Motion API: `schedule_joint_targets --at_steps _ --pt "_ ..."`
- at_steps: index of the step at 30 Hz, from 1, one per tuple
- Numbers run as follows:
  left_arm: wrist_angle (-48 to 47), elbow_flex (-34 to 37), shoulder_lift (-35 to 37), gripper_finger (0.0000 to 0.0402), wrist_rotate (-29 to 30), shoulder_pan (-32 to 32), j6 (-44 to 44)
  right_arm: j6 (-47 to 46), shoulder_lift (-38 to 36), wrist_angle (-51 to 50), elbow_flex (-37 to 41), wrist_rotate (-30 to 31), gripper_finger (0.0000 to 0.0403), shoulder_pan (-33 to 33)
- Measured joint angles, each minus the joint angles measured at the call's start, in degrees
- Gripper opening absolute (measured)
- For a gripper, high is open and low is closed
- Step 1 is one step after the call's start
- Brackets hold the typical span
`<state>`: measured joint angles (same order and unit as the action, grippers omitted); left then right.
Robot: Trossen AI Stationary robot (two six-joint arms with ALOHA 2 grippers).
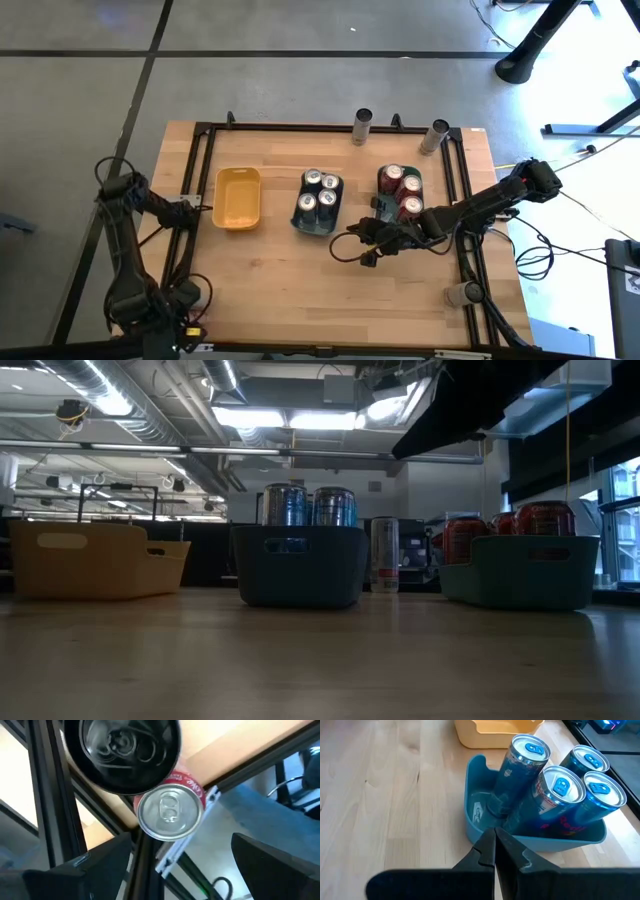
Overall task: Sort soda cans
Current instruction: Put the red soda can into green bin
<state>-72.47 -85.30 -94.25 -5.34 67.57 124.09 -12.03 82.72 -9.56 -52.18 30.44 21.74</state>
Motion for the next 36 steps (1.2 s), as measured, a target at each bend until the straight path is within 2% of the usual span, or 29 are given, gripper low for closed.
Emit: schedule_joint_targets --at_steps 36 --pt "0.6 0.6 -10.4 0.0329 2.3 1.6 -5.7 -0.1 0.0 0.5 0.0 0.0 0.0003 0.0"
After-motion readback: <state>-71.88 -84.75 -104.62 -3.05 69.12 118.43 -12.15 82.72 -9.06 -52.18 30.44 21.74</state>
